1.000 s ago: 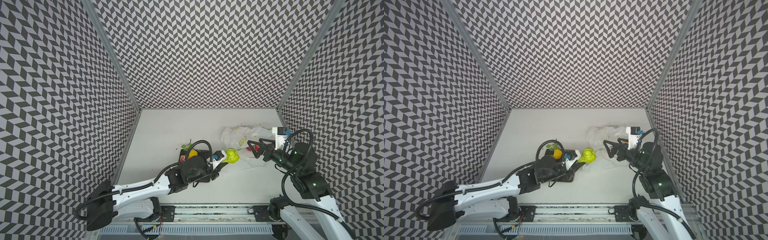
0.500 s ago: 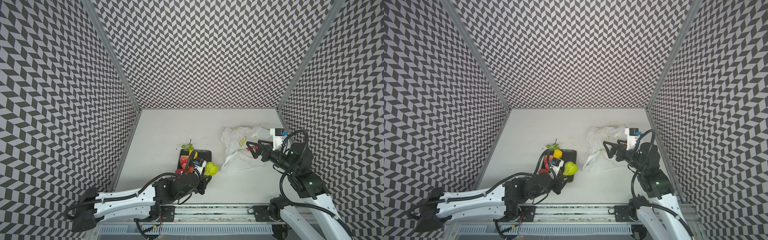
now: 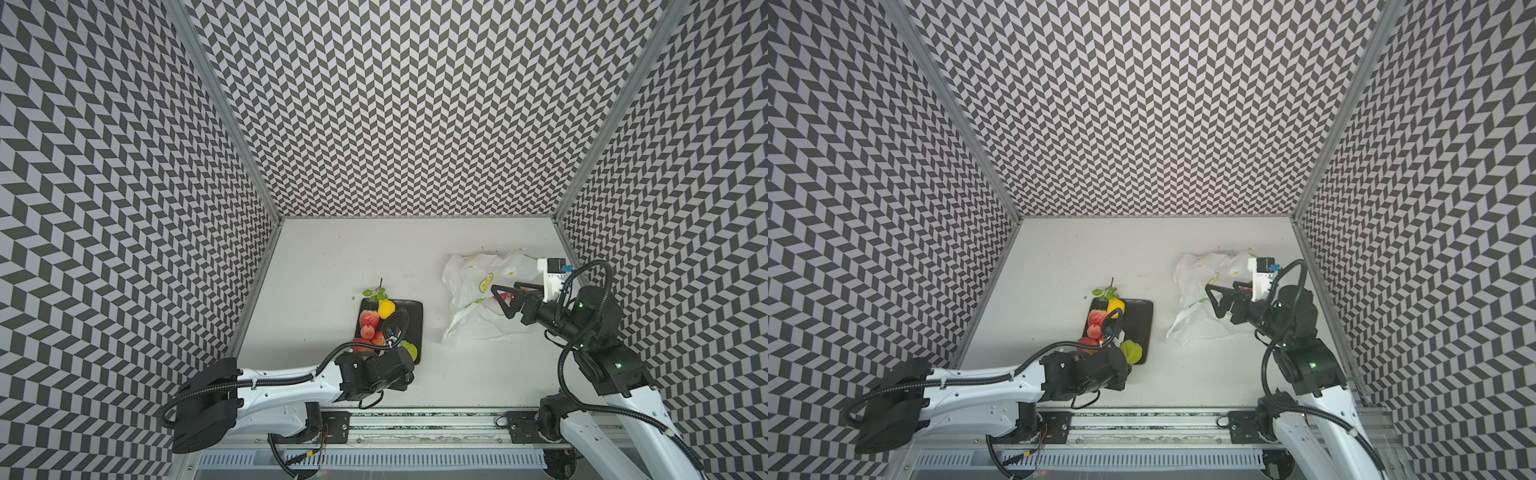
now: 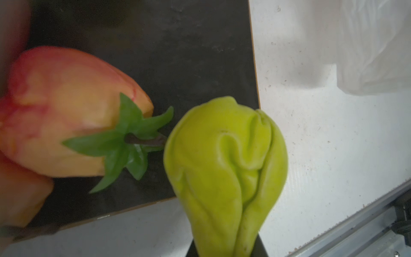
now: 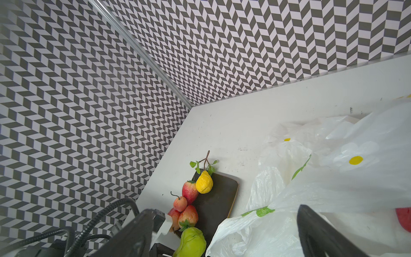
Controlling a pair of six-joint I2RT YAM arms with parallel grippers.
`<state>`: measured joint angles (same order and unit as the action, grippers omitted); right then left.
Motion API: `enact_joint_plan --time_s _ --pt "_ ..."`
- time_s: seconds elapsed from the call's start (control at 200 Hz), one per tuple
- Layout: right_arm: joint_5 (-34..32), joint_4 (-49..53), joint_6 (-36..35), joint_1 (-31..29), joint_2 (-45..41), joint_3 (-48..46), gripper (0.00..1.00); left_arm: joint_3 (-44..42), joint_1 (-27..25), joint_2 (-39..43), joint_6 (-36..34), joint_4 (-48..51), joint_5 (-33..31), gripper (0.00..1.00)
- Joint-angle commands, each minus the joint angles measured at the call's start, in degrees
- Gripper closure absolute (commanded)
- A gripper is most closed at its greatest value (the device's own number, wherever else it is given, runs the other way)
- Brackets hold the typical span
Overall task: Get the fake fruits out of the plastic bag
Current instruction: 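Carry the green pear onto the black tray with the left gripper while the right withdraws, then open the left gripper to release the green pear and draw it back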
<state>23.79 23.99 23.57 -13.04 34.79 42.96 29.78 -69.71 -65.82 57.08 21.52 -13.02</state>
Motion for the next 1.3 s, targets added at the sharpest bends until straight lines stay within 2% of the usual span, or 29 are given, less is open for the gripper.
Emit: enact_joint_plan --time_s 0.0,0.225,0.315,0.541,0.691,1.136,1.297 --pt "0.95 -2.11 -0.06 0.03 -0.91 -0.16 0.02 0.04 1.32 -0.5 0.55 -4.07 1.91 1.0" --pt "1.59 -1.67 -0.45 0.12 -0.6 0.07 0.02 0.32 3.42 -4.68 -2.19 -10.43 3.34 1.0" --pt "1.57 -1.36 -0.63 0.07 -0.52 0.45 0.02 0.72 3.84 -6.63 -2.24 -11.43 3.18 0.96" --pt "1.63 -0.74 -1.01 0.08 -0.52 0.72 0.02 0.85 3.81 -7.79 0.66 -10.16 2.13 0.65" --pt "1.66 -0.96 -0.93 0.03 -0.33 0.57 0.02 0.56 3.03 -5.7 2.03 -8.02 1.07 0.52" --pt "1.69 -1.49 -0.57 0.07 -0.47 -0.29 0.02 2.1 2.03 1.95 1.04 1.99 1.09 0.41" --pt "-2.47 -2.51 0.67 0.08 -0.35 -3.17 0.03 3.35 1.68 8.59 -4.47 3.88 1.4 0.42"
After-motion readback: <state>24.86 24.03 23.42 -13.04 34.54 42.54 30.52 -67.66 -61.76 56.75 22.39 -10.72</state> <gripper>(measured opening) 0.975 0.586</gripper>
